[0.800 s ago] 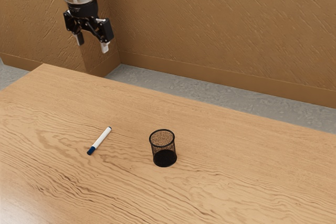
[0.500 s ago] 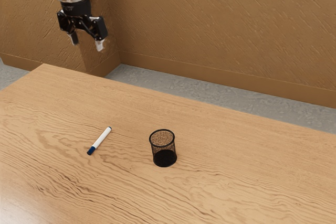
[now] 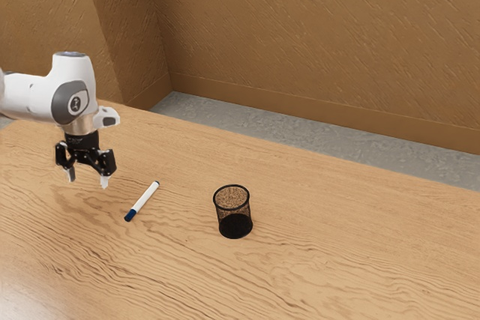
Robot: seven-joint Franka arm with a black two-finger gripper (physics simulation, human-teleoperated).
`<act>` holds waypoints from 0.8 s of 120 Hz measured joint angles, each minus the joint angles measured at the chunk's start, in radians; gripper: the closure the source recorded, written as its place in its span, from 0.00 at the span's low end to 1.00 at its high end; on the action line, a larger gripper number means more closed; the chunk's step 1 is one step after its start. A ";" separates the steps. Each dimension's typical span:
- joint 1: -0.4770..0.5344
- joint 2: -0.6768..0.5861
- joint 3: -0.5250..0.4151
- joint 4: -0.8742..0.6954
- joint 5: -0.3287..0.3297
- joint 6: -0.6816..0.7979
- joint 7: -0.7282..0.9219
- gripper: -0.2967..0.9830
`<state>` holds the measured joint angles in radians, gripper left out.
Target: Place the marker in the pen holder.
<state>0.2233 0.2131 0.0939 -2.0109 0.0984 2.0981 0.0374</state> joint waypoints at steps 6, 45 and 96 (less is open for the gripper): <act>-0.028 -0.001 -0.008 -0.001 -0.011 0.036 -0.010 0.23; -0.081 0.051 -0.084 -0.047 -0.052 0.180 -0.081 0.23; -0.055 0.145 -0.081 -0.010 -0.052 0.256 -0.135 0.25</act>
<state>0.1678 0.3582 0.0131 -2.0207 0.0463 2.3545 -0.0977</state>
